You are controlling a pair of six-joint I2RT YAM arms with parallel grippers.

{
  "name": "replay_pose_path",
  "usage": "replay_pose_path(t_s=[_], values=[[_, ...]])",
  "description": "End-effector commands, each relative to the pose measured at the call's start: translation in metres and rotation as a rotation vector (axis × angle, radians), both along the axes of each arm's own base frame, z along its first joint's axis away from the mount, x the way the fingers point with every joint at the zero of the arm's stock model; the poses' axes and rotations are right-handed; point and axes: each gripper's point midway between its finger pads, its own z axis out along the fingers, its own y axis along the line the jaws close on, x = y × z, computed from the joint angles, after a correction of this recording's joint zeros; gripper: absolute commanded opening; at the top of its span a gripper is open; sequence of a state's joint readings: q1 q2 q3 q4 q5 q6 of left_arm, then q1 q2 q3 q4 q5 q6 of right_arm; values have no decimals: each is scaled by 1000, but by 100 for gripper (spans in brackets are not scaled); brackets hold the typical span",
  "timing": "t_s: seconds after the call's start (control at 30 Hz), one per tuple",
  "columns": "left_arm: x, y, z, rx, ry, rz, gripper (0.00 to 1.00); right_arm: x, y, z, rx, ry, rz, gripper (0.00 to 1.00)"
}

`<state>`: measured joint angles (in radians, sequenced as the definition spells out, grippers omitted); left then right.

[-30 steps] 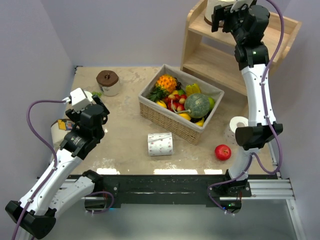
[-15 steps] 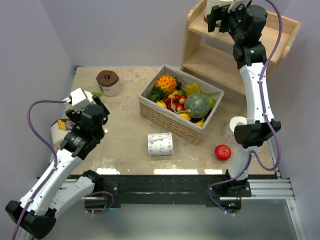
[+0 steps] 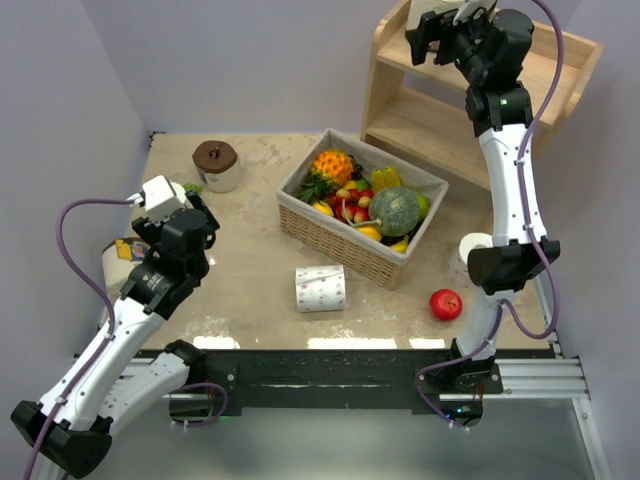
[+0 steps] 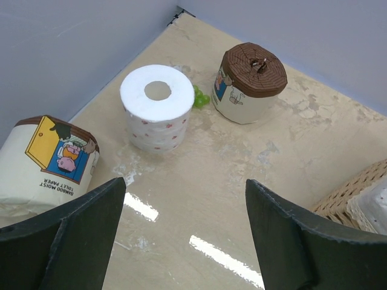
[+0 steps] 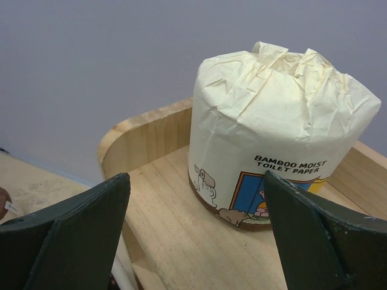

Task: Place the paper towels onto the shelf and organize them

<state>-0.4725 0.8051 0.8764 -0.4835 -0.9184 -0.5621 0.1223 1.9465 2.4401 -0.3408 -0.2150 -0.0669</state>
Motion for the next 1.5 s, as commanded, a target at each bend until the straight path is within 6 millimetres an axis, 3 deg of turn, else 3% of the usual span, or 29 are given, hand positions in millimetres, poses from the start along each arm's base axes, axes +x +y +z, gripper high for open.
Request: replay_pose_path(t_s=[0.0,0.2,0.23,0.3,0.33,0.4,0.43,0.47,0.5,0.57,0.6,0.63,0.67,0.73,0.77,0.8,0.83,0.87,0.9,0.93,0.97,1.03,1.07,1.1,1.2,1.27,1.33,1.37,1.47], values=[[6,-2,6,26,-18,-21,85,-31,-6,37,31,-59,-8,94],[17,-22,-1,50,40,-140,86,-59,-15,40,66,-5,-45,94],[18,-22,-1,55,50,-139,86,-74,-14,49,101,-7,-34,94],[25,-23,-6,56,80,-130,86,-82,-8,43,141,26,-2,93],[28,-23,-1,49,84,-129,86,-97,-4,54,157,4,33,92],[39,-25,-4,22,112,-151,85,-104,2,43,207,49,64,91],[46,-27,5,4,95,-162,85,-120,5,50,224,40,88,90],[52,-24,7,-15,100,-169,84,-119,9,30,238,93,96,90],[60,-23,2,-14,127,-167,85,-124,15,27,260,109,114,90],[72,-18,15,-11,124,-141,84,-137,21,7,264,158,128,89],[82,-18,8,15,161,-136,84,-145,32,1,264,170,154,88],[91,-17,20,30,147,-129,84,-151,39,-6,260,185,175,88],[103,-19,12,102,201,-159,84,-163,45,-21,240,208,188,88],[127,-30,25,159,161,-234,83,-180,72,-38,217,237,252,88],[141,-39,15,217,205,-301,80,-193,78,-53,212,266,282,87],[152,-45,26,235,182,-328,79,-203,90,-57,219,269,323,87],[160,-48,26,251,193,-346,78,-208,95,-79,217,313,339,86],[173,-54,10,281,245,-384,78,-221,98,-77,219,303,374,86],[182,-57,18,291,242,-392,77,-228,101,-80,217,304,388,86],[189,-58,16,303,258,-396,77,-229,101,-93,212,327,381,86],[201,-59,-1,324,309,-405,77,-232,99,-95,217,327,378,86],[214,-59,0,327,318,-417,77,-242,95,-94,216,307,386,87],[222,-60,-15,324,352,-427,77,-246,94,-90,220,291,388,87],[228,-62,-12,319,346,-434,77,-250,90,-82,226,257,384,87],[243,-65,-31,318,372,-442,77,-254,83,-73,252,225,356,87],[252,-58,-49,356,423,-434,77,-263,84,-69,284,211,383,87],[261,-52,-53,350,428,-440,77,-269,88,-66,296,186,424,87],[266,-50,-65,346,450,-450,77,-271,88,-64,297,178,427,87],[280,-42,-74,341,461,-448,77,-266,84,-68,275,183,396,88]])
